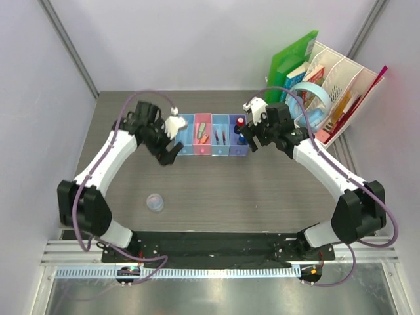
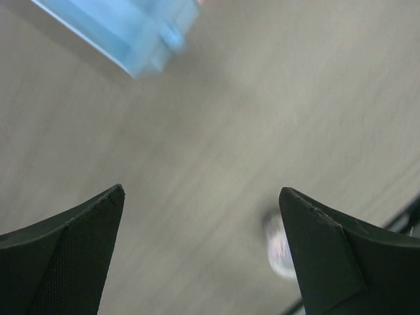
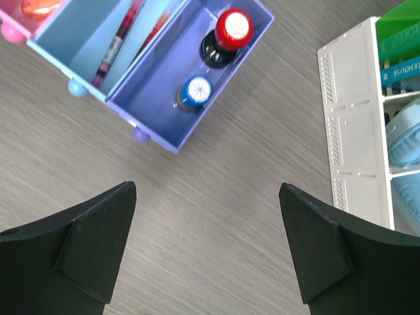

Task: Sort the stationery into containers
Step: Pick up the stationery from the center of the board, then place the stationery in the storage box, then move the storage box to the center of the board.

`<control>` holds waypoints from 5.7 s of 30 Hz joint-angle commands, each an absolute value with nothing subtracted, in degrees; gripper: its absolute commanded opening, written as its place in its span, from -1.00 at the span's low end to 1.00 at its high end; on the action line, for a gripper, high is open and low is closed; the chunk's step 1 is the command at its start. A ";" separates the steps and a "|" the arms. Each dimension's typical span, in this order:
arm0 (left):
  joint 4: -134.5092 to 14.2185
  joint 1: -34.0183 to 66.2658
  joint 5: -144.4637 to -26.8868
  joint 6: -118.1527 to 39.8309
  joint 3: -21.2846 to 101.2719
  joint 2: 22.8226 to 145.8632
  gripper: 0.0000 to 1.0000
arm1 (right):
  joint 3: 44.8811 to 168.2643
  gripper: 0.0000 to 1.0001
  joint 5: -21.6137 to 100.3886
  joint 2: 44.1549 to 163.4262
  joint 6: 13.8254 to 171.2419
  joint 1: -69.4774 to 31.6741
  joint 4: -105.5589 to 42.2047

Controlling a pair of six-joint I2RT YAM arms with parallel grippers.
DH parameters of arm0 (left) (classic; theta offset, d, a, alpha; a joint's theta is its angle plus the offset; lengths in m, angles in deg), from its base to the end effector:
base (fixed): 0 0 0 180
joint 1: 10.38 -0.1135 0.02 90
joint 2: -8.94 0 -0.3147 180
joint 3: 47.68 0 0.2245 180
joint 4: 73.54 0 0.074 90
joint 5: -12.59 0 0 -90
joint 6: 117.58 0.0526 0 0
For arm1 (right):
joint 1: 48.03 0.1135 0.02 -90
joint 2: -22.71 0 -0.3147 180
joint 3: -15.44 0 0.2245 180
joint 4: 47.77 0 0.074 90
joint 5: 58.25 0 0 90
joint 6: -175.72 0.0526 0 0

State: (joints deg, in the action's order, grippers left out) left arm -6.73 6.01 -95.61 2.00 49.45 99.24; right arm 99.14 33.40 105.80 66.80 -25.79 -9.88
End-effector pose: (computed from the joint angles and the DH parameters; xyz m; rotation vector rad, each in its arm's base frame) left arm 0.2895 -0.1023 0.3476 1.1044 2.3212 -0.3295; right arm 0.2839 0.1177 0.3516 -0.7958 2.0745 0.0639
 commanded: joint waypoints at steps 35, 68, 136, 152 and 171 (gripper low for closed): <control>-9.26 8.69 -92.71 15.75 12.38 85.83 0.95 | 91.06 0.96 32.01 89.33 66.73 -26.14 -8.19; -10.85 9.31 -91.57 -11.49 91.29 133.90 -1.00 | 91.23 0.99 29.20 100.40 67.70 -29.22 -12.41; -20.07 6.06 -78.80 -17.38 65.47 122.56 0.79 | 109.69 0.99 34.91 126.14 75.17 -30.45 -20.75; -20.25 8.17 -82.77 -18.35 62.13 123.72 0.78 | 105.56 1.00 35.00 126.42 74.64 -29.57 -21.37; -18.49 13.53 -83.13 -16.77 50.19 118.54 0.76 | 92.56 0.99 33.15 112.98 75.00 -22.28 -17.60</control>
